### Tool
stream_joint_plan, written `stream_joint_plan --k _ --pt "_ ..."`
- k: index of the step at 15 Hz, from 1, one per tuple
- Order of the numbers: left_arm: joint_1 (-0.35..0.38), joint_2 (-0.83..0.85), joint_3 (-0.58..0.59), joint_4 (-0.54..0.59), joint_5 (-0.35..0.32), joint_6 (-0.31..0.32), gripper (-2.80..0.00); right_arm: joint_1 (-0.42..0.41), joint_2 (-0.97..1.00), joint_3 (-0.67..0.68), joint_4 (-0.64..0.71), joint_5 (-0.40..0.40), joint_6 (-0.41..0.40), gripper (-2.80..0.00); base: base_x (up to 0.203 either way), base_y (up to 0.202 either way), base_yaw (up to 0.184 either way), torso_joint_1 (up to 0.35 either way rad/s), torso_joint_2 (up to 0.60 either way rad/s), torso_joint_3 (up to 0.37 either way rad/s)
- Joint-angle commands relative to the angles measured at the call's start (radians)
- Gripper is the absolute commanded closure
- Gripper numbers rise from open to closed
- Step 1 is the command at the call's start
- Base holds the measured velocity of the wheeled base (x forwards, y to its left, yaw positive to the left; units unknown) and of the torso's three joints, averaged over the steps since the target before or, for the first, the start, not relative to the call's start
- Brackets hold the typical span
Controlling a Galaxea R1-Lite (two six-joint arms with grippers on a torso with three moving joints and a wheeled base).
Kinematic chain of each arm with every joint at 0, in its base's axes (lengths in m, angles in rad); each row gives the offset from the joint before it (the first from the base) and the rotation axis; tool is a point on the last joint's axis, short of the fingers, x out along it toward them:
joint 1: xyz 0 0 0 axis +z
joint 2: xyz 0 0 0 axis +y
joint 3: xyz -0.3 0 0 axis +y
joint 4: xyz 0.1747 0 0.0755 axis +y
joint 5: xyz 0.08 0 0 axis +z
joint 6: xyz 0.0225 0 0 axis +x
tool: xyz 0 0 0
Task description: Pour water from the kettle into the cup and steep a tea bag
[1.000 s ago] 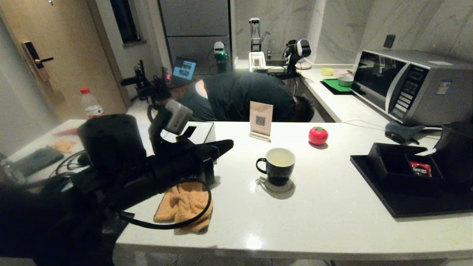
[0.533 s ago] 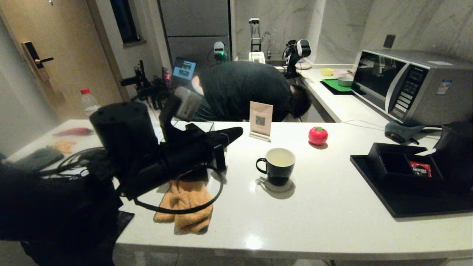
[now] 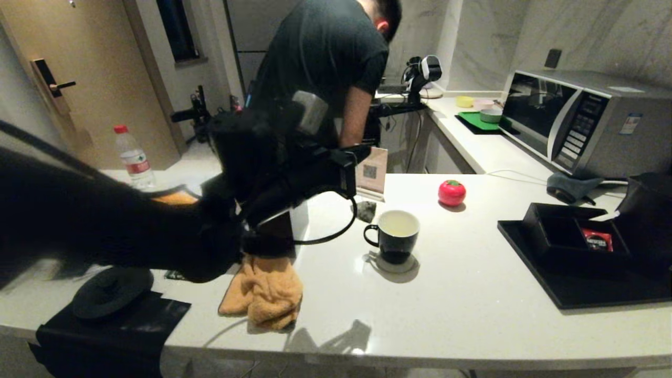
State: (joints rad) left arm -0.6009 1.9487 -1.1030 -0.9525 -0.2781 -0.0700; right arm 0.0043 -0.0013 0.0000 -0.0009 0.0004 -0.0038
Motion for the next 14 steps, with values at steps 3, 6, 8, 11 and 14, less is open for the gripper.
stream_joint_plan --k 3,6,8,11,14 --pt "-0.009 0.139 -0.125 0.025 -0.009 -0.001 0.0 0.0 0.001 0.0 -0.001 0.001 -0.001 0.0 0.0 0.0 0.0 0.0 0.0 0.0" --pt "-0.005 0.18 -0.156 0.026 -0.012 -0.002 0.0 0.002 0.001 0.0 0.0 0.001 -0.001 0.0 0.0 0.0 0.0 0.0 0.0 0.0" --pt "-0.005 0.185 -0.158 0.026 -0.012 -0.002 0.0 0.0 0.001 0.0 -0.001 0.001 -0.001 0.0 0.0 0.0 0.0 0.0 0.0 0.0" --pt "-0.002 0.202 -0.172 0.042 -0.012 -0.002 0.0 0.0 0.001 0.0 -0.001 0.0 -0.001 0.0 0.0 0.0 0.0 0.0 0.0 0.0" --pt "-0.002 0.215 -0.211 0.094 -0.012 -0.002 0.0 0.0 0.001 0.0 -0.001 0.001 0.0 0.0 0.0 0.0 0.0 0.0 0.0 0.0"
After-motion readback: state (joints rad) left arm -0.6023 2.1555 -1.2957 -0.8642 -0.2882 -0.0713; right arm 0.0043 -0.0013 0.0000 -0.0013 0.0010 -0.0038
